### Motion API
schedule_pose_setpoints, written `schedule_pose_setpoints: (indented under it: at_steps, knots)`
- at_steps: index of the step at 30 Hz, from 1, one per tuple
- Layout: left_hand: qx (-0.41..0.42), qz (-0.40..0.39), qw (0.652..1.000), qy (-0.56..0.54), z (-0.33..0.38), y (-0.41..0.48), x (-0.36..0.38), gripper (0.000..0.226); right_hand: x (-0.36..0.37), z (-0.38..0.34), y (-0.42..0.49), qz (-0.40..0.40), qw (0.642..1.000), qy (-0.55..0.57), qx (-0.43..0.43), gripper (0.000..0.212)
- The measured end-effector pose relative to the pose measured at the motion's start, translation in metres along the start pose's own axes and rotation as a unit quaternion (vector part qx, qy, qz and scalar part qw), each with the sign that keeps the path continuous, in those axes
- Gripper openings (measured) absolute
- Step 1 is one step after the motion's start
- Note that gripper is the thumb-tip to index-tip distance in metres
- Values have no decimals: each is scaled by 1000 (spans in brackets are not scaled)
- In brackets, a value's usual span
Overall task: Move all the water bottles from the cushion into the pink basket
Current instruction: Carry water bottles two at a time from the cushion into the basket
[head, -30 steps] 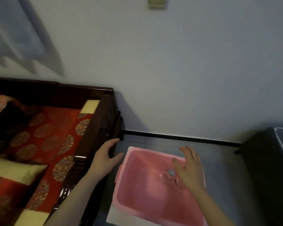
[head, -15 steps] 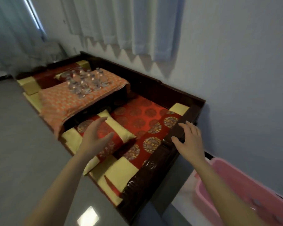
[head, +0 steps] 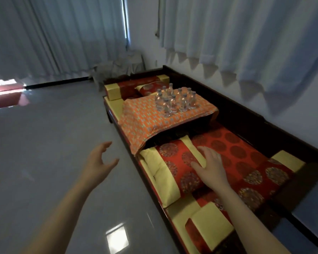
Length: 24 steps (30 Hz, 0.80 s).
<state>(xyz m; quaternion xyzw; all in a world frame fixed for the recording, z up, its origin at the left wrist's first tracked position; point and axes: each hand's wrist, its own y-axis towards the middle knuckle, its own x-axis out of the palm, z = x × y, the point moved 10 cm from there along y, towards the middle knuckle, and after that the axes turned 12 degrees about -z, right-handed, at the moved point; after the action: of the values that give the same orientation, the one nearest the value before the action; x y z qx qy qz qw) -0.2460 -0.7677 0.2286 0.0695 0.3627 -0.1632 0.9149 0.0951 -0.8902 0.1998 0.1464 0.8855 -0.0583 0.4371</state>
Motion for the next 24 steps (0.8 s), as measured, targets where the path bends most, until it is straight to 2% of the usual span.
schedule_pose_setpoints:
  at_steps: [7,13,20,24]
  knots:
    - [-76,-15,976,-203,-67,64,-17,36,45,-26,96,-20,999,43,13,51]
    - [-146,-39,933,-326,-131,192,-34,22,101,-41,241,-24,996,70,46,55]
    - [-152,-76,929,-330,-170,327,-66,20,154,-74,382,-67,990,103,67,53]
    - [-144,-96,936,-308,-185,405,-85,18,169,-97,445,-52,992,102,57,52]
